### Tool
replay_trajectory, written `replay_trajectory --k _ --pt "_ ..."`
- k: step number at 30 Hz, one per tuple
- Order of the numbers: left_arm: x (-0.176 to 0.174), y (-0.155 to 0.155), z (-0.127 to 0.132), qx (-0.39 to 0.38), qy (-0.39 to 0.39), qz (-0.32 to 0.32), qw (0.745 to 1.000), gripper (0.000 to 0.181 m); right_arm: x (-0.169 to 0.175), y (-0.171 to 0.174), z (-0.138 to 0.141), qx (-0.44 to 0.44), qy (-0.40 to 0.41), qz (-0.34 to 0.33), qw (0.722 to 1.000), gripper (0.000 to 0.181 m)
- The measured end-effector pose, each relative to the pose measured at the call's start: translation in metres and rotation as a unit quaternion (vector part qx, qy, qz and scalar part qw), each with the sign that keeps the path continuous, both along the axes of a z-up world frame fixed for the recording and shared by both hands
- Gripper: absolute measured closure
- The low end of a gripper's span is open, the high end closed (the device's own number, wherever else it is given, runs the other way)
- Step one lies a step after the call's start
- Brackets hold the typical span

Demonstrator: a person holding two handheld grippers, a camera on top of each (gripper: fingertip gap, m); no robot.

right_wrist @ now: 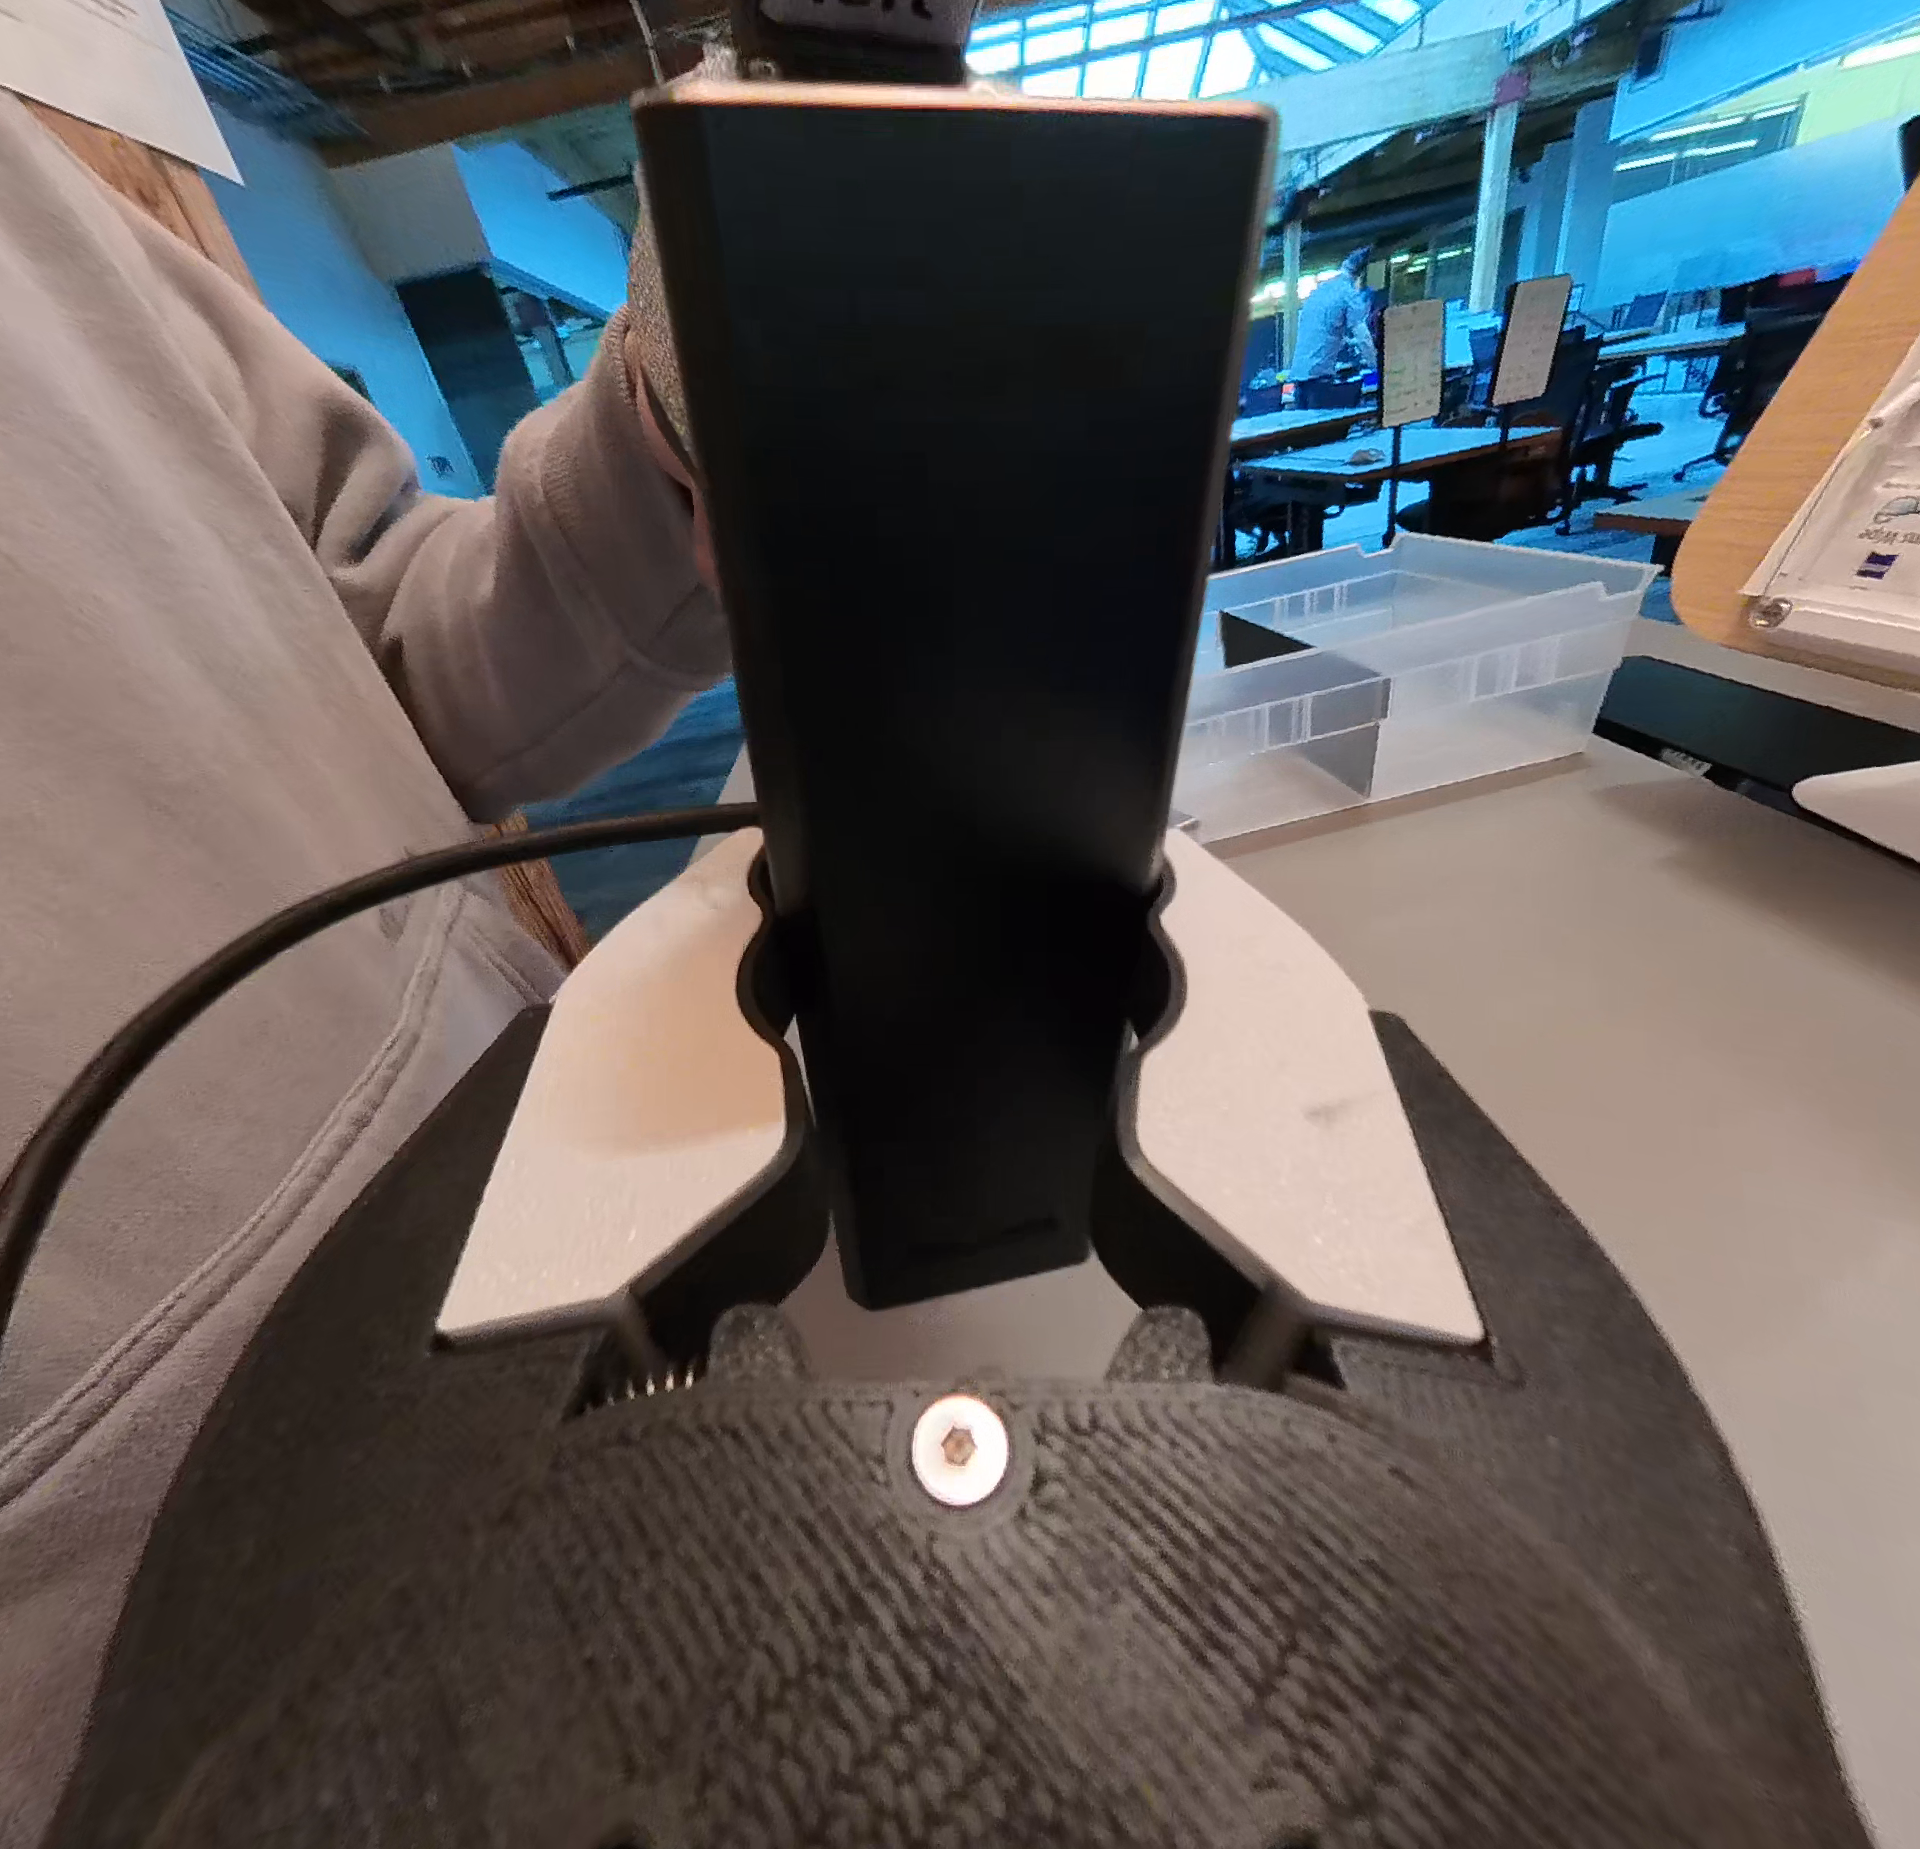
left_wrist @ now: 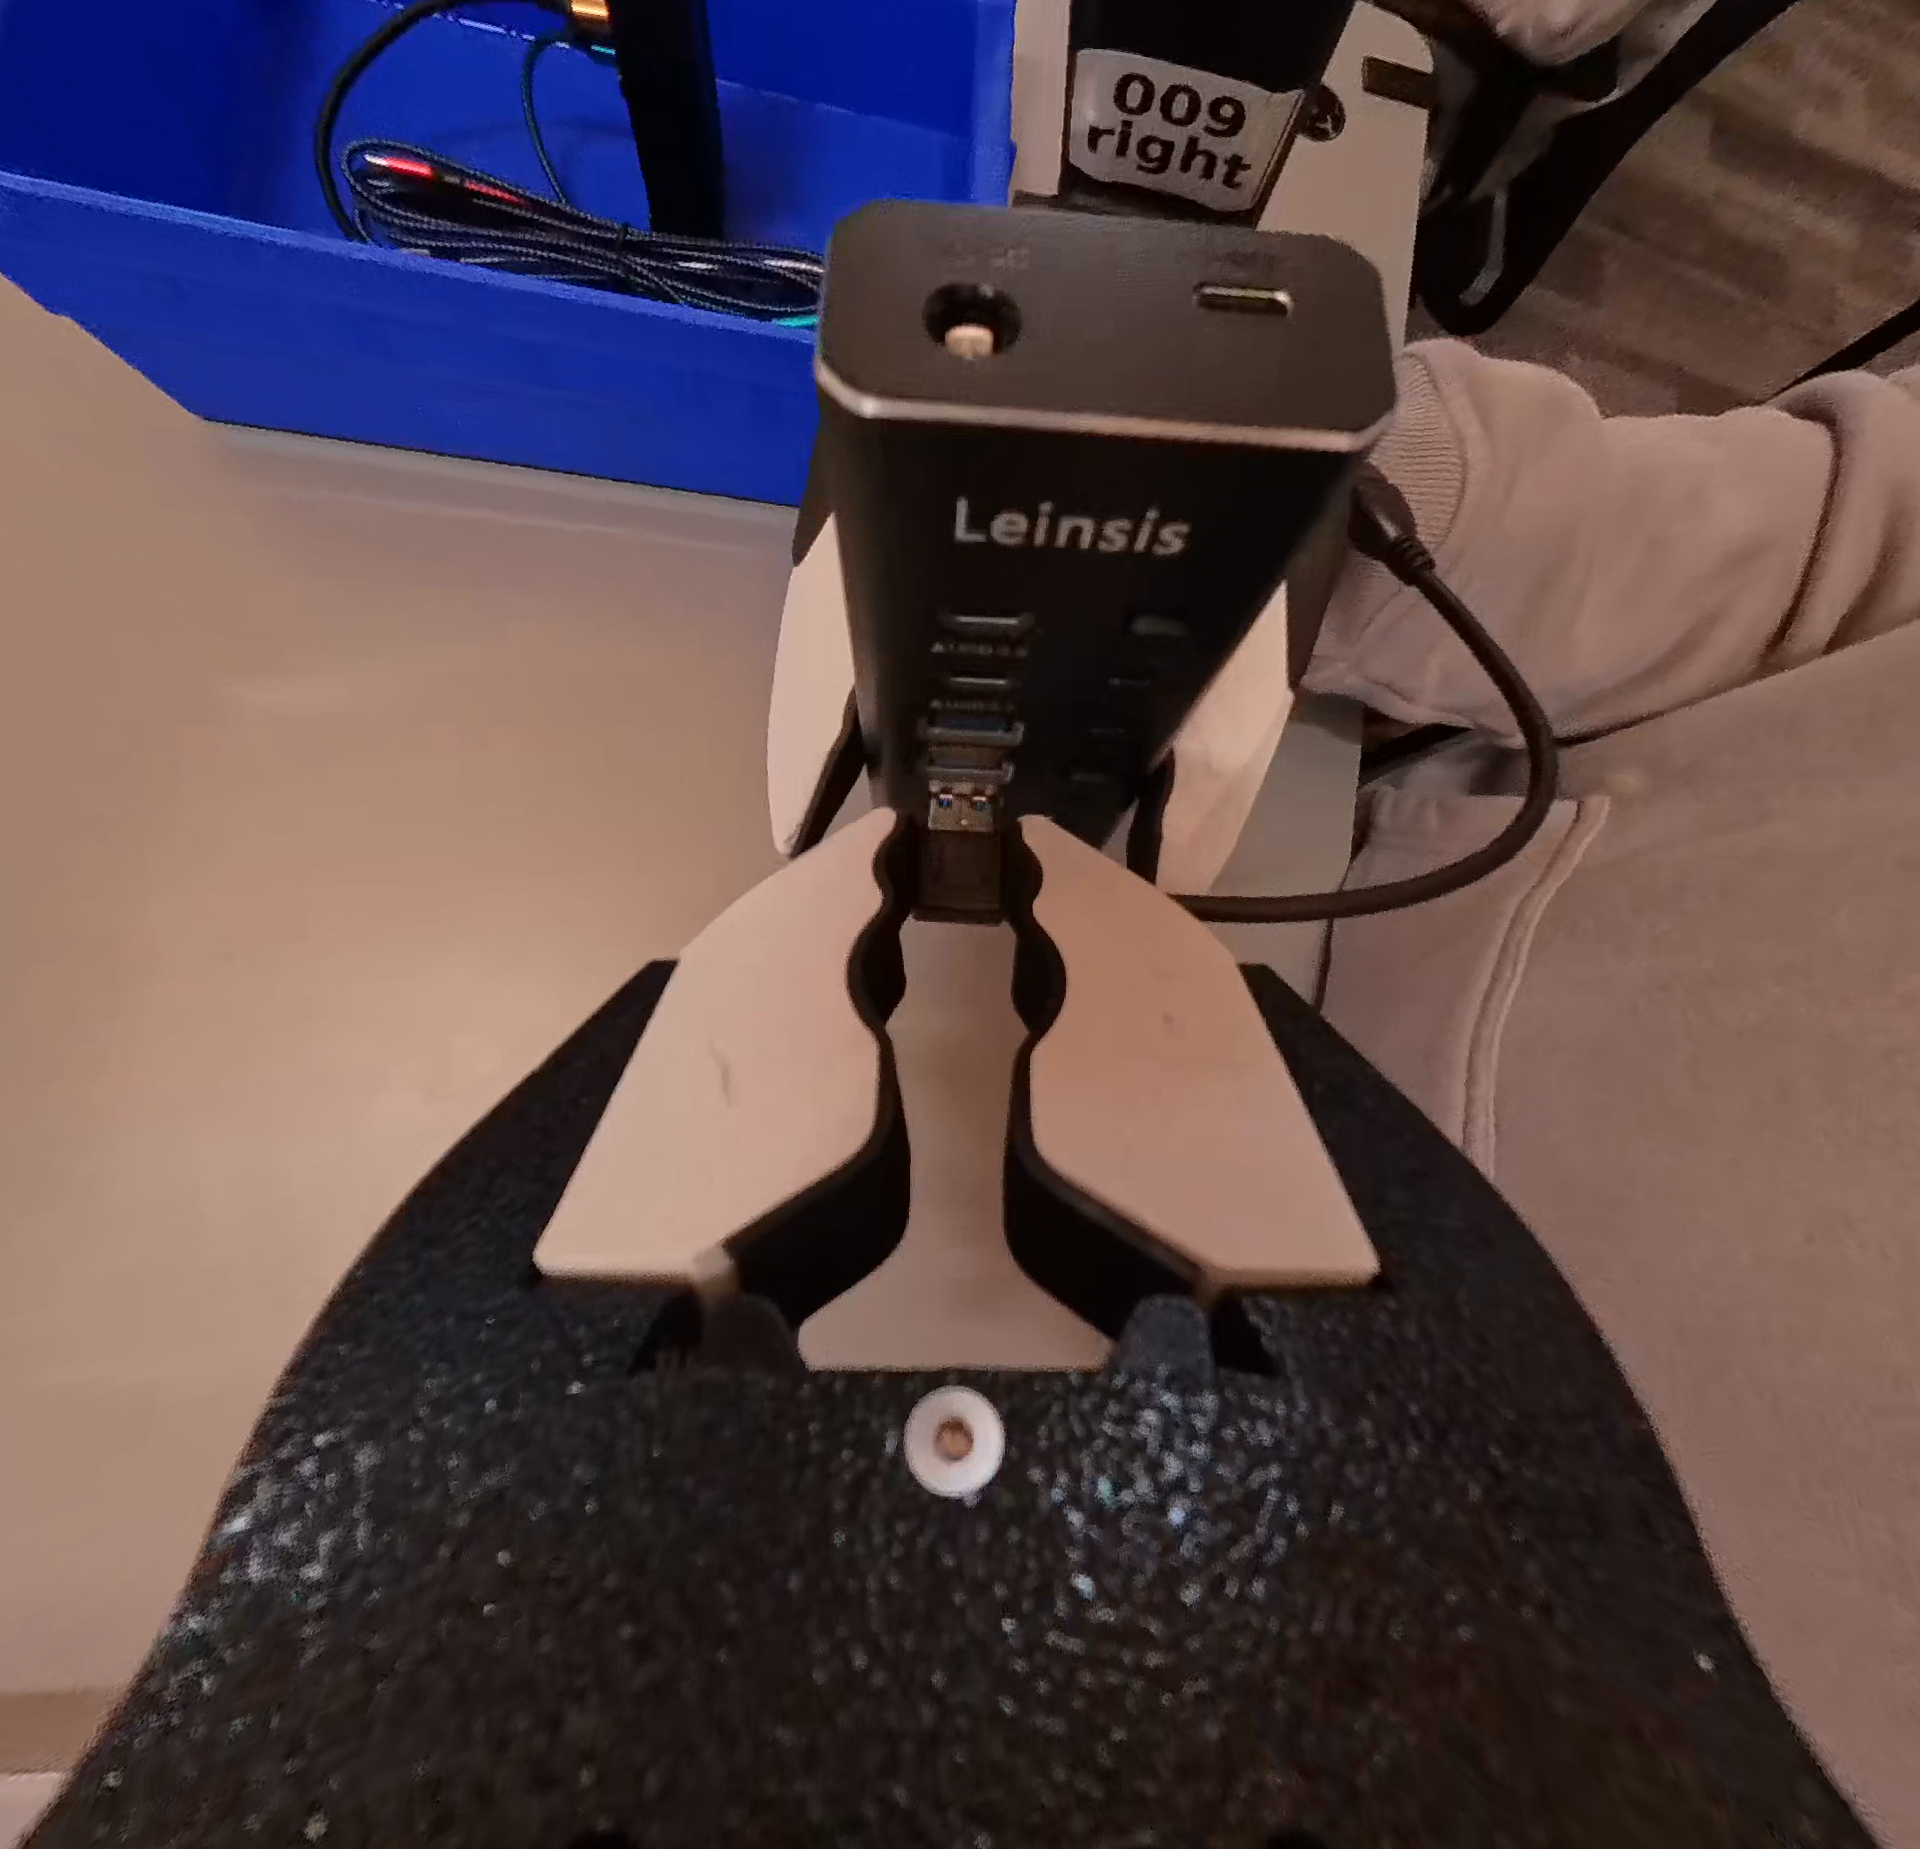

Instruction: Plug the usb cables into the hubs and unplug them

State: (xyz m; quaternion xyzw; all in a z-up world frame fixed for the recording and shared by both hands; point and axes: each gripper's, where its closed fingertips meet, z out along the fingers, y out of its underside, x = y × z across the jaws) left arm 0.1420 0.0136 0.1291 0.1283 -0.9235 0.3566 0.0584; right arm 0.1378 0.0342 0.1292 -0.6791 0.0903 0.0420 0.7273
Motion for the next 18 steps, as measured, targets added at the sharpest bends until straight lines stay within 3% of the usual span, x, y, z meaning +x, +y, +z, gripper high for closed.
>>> replay_trajectory --k 13,18 --pt "0.007 0.000 -0.012 -0.091 -0.020 0.011 0.996 0.166 0.008 0.005 -0.014 -0.023 -0.003 -0.024 0.999 0.117" --pt "0.009 -0.001 -0.004 -0.142 -0.033 0.010 0.989 0.166 0.010 0.006 -0.009 -0.004 -0.003 -0.024 1.000 0.117"
